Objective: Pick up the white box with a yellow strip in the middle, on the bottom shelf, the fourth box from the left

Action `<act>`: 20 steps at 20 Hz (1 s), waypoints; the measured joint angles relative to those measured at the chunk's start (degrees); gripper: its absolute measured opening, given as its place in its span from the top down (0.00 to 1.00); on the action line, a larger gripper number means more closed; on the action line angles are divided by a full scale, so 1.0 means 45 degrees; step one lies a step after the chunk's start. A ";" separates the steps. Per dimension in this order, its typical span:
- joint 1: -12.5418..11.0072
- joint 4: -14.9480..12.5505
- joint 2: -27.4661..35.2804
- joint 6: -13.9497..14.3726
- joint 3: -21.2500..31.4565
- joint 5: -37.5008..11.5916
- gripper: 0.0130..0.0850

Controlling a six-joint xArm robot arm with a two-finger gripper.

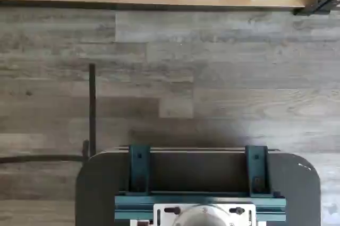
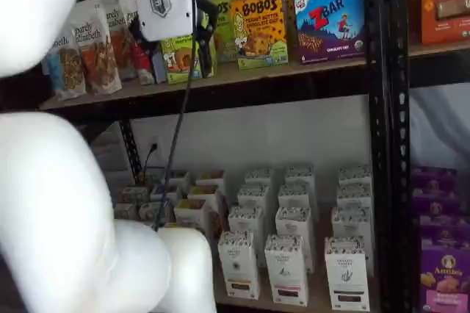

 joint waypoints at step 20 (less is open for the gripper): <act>0.1015 0.0741 -0.0523 0.1115 0.2417 -0.2689 0.00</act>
